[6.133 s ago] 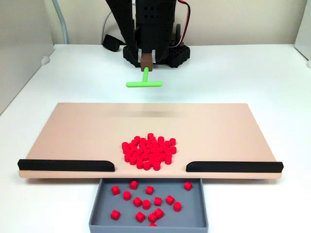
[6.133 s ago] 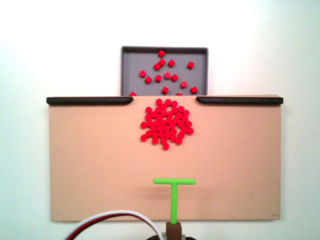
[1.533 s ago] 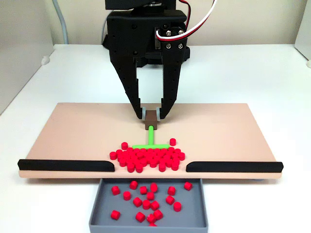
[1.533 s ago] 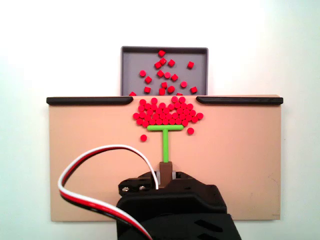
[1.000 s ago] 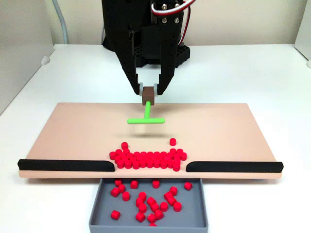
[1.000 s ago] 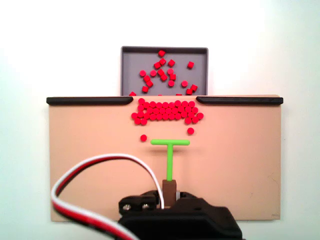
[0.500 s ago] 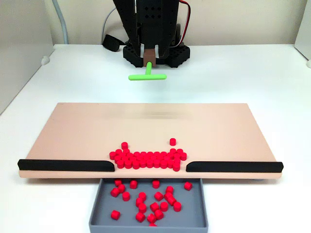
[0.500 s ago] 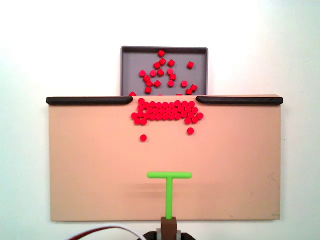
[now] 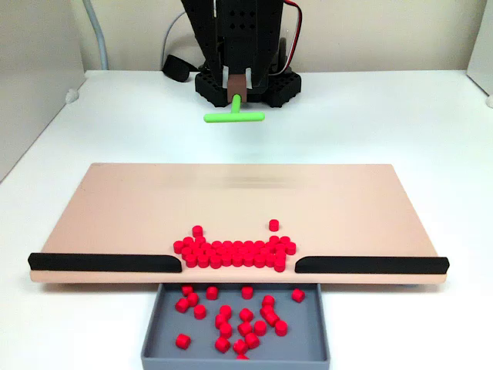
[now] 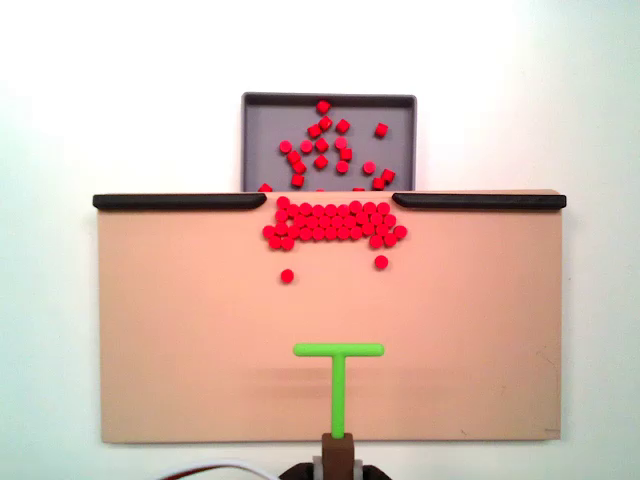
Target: Push granules from bottom to the grey container
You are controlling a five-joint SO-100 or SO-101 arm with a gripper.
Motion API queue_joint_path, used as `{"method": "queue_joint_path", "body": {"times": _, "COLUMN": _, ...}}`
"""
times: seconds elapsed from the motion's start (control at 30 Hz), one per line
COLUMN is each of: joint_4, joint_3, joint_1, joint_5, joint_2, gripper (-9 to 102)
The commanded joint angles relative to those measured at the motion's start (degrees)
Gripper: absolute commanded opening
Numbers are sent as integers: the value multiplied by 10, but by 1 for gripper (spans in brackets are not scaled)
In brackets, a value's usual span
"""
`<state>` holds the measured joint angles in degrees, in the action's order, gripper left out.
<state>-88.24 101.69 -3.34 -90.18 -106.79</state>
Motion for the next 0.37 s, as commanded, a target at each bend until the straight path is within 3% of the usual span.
{"method": "queue_joint_path", "body": {"times": 0.0, "joint_4": 3, "joint_3": -5, "joint_1": 0, "joint_5": -1, "joint_2": -26, "gripper": 0}}
{"method": "queue_joint_path", "body": {"times": 0.33, "joint_4": 3, "joint_3": -4, "joint_1": -1, "joint_5": -1, "joint_2": -12, "gripper": 0}}
